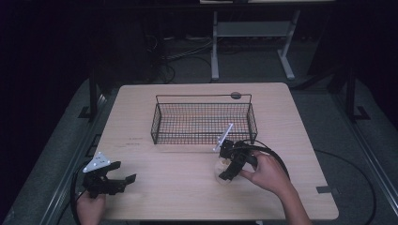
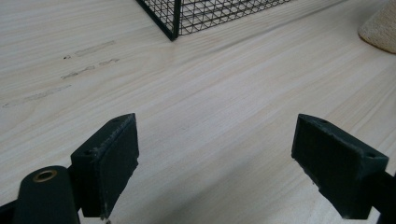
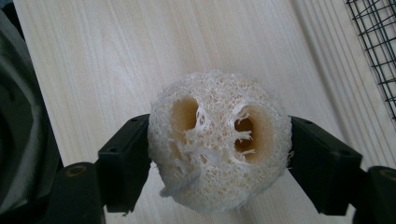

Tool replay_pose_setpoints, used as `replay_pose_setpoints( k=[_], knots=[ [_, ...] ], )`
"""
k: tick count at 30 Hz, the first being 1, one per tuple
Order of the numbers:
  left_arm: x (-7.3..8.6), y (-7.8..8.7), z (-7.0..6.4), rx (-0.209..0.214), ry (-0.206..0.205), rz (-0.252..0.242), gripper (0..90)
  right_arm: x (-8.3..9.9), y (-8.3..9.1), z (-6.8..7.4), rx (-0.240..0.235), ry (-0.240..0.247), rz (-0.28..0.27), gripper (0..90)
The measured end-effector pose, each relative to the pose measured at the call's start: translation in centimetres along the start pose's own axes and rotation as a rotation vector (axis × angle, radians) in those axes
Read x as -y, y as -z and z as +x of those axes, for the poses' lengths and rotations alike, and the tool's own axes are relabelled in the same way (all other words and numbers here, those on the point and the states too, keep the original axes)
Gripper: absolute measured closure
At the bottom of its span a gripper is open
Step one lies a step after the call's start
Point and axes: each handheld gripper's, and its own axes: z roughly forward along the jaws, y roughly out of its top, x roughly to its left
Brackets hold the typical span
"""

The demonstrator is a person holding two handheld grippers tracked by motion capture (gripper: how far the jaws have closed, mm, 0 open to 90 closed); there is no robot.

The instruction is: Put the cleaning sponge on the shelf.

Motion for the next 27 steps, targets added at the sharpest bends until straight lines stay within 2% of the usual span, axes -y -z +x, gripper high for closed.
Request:
replay_pose_setpoints(
  k=[6, 13, 27],
  knots=[
    [0.0, 0.1, 0.1, -0.002, -0.004, -0.004, 13.6, -0.4, 0.3, 0.0, 0.000, 0.005, 0.005, 28.2],
    [0.0, 0.0, 0.0, 0.000, 0.002, -0.007, 13.7, -1.0, 1.6, -0.4, 0.005, 0.001, -0.007, 28.4],
    [-0.1, -0.1, 0.0, 0.004, -0.002, -0.001, 13.7, -2.1, 3.8, -2.4, 0.012, -0.028, -0.026, 28.5]
  ],
)
